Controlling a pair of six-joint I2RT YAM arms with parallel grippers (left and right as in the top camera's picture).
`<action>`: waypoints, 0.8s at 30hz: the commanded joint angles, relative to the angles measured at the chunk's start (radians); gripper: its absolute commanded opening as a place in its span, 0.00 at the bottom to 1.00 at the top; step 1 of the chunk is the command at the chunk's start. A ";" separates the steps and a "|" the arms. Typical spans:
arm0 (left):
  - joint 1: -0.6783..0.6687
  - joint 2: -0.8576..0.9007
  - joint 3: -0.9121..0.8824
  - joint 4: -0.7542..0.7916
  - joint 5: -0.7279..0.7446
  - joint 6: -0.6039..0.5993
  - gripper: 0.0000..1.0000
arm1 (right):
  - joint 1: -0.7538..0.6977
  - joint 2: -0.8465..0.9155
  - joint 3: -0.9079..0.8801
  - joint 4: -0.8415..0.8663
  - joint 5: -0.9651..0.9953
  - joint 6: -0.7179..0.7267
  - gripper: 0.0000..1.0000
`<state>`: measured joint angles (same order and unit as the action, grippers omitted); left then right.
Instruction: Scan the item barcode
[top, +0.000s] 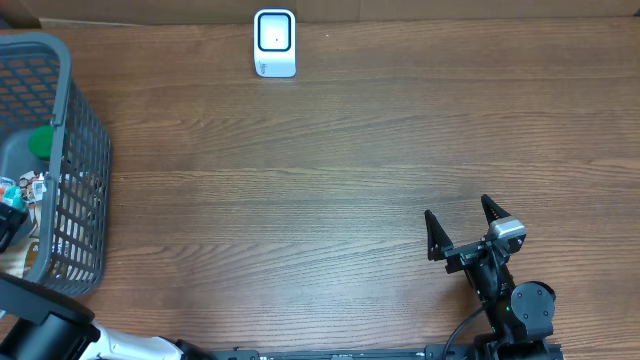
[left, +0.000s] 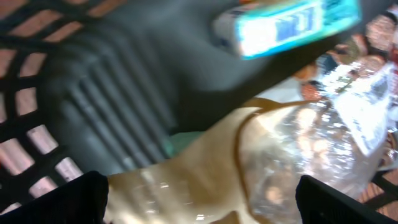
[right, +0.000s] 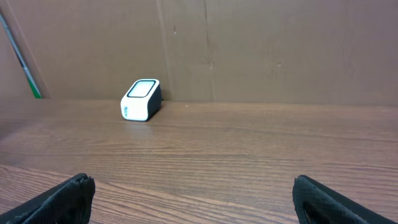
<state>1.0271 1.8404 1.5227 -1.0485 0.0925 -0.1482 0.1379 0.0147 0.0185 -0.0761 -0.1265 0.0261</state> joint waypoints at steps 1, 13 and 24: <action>0.007 0.003 -0.011 -0.012 -0.035 -0.036 1.00 | -0.004 -0.011 -0.010 0.004 0.001 -0.001 1.00; 0.004 0.003 -0.203 0.225 -0.019 -0.034 0.99 | -0.004 -0.012 -0.010 0.004 0.001 -0.001 1.00; -0.016 0.003 -0.232 0.370 0.065 -0.037 0.28 | -0.004 -0.012 -0.010 0.004 0.001 -0.001 1.00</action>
<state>1.0245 1.8404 1.3018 -0.6861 0.1268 -0.1810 0.1379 0.0147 0.0185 -0.0765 -0.1265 0.0261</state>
